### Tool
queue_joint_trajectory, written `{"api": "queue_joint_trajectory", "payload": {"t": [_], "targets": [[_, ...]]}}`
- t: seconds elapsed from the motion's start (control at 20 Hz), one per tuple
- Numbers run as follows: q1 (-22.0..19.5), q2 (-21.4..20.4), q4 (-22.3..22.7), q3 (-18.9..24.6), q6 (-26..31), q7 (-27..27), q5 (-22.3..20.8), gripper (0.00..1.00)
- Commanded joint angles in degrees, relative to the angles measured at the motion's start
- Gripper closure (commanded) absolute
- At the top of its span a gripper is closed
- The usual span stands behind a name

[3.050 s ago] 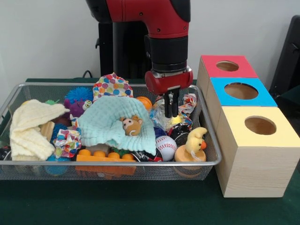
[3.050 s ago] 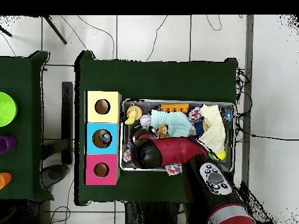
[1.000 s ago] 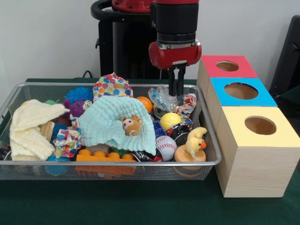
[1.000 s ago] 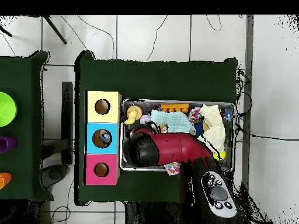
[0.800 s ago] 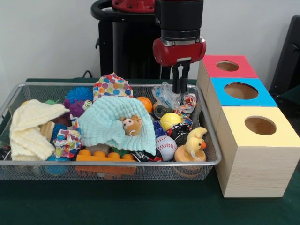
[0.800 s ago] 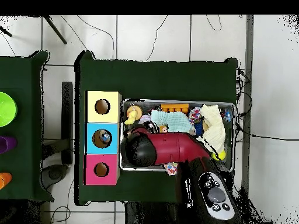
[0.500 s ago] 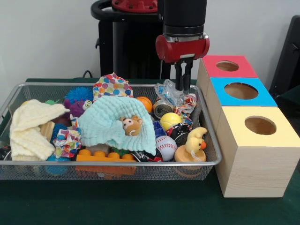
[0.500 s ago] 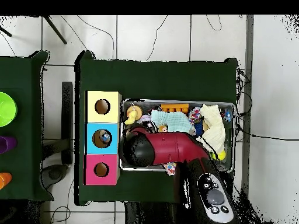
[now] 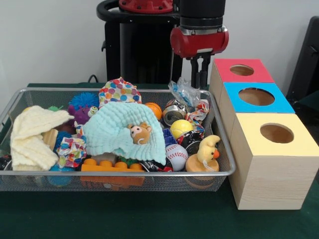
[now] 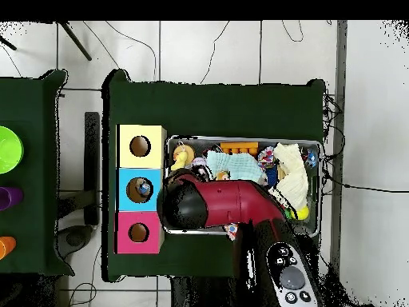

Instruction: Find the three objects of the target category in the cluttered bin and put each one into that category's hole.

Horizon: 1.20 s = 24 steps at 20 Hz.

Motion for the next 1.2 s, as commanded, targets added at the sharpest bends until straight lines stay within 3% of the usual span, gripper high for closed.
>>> {"api": "queue_joint_trajectory", "payload": {"t": [0.05, 0.8, 1.2], "targets": [[0.4, -2.5, 0.8, 0.0, 8.4, 6.4, 2.3, 1.00], [3.9, -4.8, -0.3, -2.1, 12.1, 8.6, 4.6, 1.00], [6.0, -4.5, 0.2, -3.8, 10.9, 10.2, 6.0, 1.00]]}}
